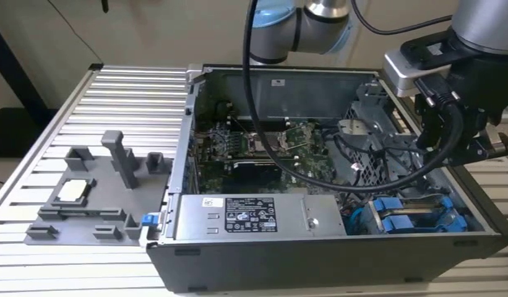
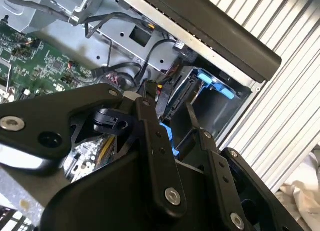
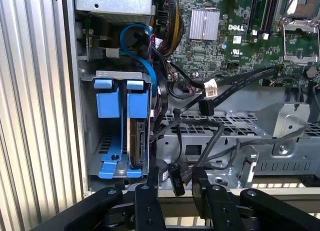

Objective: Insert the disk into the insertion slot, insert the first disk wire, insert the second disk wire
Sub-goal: 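Insert the first disk wire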

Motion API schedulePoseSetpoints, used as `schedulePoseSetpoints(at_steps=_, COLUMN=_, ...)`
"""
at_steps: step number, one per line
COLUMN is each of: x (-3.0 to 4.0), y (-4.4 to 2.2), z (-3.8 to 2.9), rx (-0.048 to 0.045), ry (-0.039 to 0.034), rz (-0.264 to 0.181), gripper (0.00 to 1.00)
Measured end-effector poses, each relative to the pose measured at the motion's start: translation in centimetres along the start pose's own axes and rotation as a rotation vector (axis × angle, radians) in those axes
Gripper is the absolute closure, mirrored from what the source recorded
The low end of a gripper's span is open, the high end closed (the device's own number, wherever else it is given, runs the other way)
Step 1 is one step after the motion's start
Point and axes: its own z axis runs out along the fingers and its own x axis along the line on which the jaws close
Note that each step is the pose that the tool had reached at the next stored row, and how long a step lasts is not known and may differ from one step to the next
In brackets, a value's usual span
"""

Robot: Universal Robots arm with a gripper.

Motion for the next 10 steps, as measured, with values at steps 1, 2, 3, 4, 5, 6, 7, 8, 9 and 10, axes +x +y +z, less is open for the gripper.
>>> schedulePoseSetpoints(at_steps=1, x=0.0, y=0.0, z=0.02, rx=0.0, ry=-0.0002, rz=0.0, gripper=0.6)
schedulePoseSetpoints(at_steps=2, x=0.0, y=0.01, z=0.05, rx=0.0, ry=-0.0005, rz=-0.001, gripper=0.6)
schedulePoseSetpoints(at_steps=3, x=0.01, y=0.02, z=0.08, rx=-0.0001, ry=-0.0011, rz=-0.003, gripper=0.6)
schedulePoseSetpoints(at_steps=4, x=0.01, y=0.01, z=0.11, rx=-0.0003, ry=-0.0017, rz=-0.005, gripper=0.6)
schedulePoseSetpoints(at_steps=5, x=0.01, y=0.01, z=0.14, rx=-0.0004, ry=-0.0022, rz=-0.008, gripper=0.6)
schedulePoseSetpoints(at_steps=6, x=0.01, y=-0.01, z=0.17, rx=-0.0006, ry=-0.0029, rz=-0.01, gripper=0.6)
schedulePoseSetpoints(at_steps=7, x=0.02, y=-0.03, z=0.19, rx=-0.0008, ry=-0.0034, rz=-0.012, gripper=0.6)
schedulePoseSetpoints(at_steps=8, x=0.02, y=-0.07, z=0.22, rx=-0.0009, ry=-0.0039, rz=-0.013, gripper=0.6)
schedulePoseSetpoints(at_steps=9, x=0.02, y=-0.1, z=0.24, rx=-0.001, ry=-0.0044, rz=-0.015, gripper=0.6)
schedulePoseSetpoints(at_steps=10, x=0.02, y=-0.13, z=0.25, rx=-0.0011, ry=-0.0046, rz=-0.016, gripper=0.6)
